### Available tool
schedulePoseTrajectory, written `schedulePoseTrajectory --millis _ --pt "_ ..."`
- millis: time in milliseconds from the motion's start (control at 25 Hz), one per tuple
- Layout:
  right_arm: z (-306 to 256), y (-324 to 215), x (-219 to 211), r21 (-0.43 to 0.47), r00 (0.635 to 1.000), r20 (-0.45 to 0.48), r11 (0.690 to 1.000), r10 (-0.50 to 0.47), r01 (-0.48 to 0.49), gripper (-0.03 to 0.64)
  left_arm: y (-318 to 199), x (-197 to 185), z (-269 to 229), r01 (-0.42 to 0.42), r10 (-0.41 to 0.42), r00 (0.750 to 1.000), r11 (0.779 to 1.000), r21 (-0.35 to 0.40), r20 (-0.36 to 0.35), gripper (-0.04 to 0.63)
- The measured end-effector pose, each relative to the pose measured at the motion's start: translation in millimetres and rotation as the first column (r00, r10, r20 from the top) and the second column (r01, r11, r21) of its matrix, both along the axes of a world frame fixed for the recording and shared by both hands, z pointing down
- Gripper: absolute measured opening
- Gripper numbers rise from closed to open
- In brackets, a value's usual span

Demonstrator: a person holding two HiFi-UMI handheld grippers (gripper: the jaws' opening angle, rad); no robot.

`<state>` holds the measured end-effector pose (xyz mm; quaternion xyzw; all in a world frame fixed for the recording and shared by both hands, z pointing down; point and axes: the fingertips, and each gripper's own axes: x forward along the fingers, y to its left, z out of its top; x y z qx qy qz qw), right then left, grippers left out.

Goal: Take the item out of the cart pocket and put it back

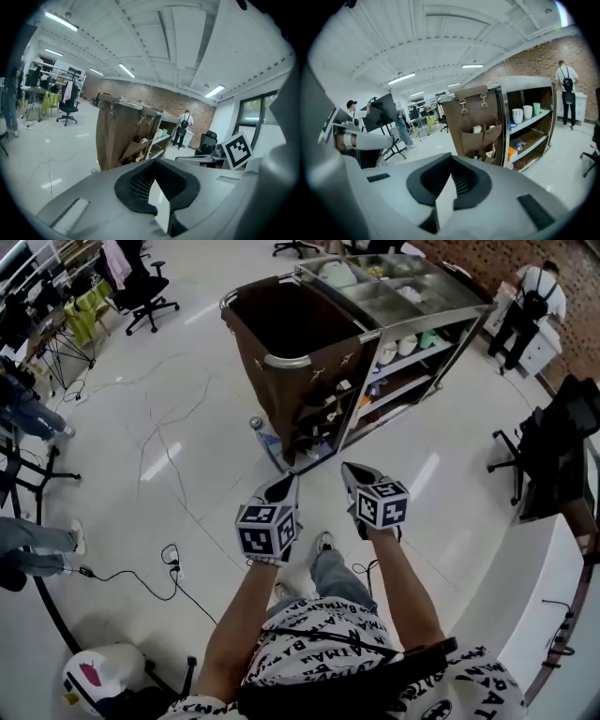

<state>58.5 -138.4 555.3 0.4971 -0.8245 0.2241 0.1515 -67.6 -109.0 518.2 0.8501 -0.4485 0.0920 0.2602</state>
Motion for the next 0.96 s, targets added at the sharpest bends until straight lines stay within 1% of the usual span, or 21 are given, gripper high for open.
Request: schedulePoseTrajectory --millis 80,240,320,400,520,960 --pt "-28.0 27.6 -15.8 0.035 1.0 0.007 0.999 0.013 -0.013 0.008 19.9 -6.1 -15.8 -0.017 0.018 1.0 0.999 0.029 -0.016 0.002" --pt "-61.5 70.2 -43.2 0.105 0.999 -0.052 0.994 0.009 -0.003 0.011 45.9 -11.8 -27.8 -0.034 0.036 0.998 0.999 0.034 -0.053 0.003" --pt "-68.1 86.8 -53.4 0.113 0.997 -0.071 0.994 0.0 0.008 0.011 54.3 -11.0 -31.2 -0.044 0.046 0.997 0.998 0.032 -0.063 0.002" --pt "-69.6 97.8 -59.0 0.103 0.998 -0.061 0.995 0.001 0.005 0.011 59.1 -8.5 -35.8 -0.053 0.056 0.996 0.998 0.037 -0.07 0.002" --pt "-69.8 102.4 -60.4 0.098 0.999 -0.037 0.995 0.011 -0.008 0.011 60.3 -2.8 -41.5 -0.066 0.069 0.995 0.997 0.047 -0.073 0.003" --pt "-78.7 100.5 -37.4 0.117 0.999 -0.037 0.993 0.027 -0.023 0.011 57.8 11.8 -51.3 -0.057 0.061 0.996 0.996 0.063 -0.069 0.002"
